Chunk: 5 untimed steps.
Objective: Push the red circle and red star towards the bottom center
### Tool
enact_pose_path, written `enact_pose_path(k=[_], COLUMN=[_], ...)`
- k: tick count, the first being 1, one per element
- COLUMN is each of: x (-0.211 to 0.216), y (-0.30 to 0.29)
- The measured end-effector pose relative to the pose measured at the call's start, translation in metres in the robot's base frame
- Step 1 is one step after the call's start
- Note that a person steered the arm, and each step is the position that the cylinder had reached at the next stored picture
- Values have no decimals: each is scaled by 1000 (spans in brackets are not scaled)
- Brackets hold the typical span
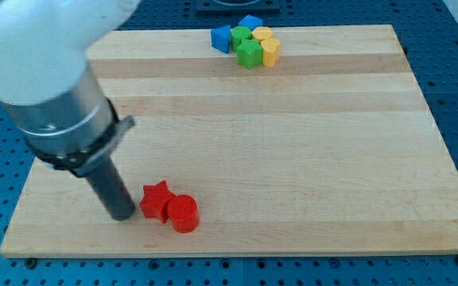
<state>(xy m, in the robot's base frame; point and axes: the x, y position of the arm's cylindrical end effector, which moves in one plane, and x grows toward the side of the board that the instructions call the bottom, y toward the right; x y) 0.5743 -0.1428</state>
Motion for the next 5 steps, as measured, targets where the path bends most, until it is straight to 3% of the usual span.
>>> enact_pose_path(k=[3,5], x=[0,-6], y=[94,106])
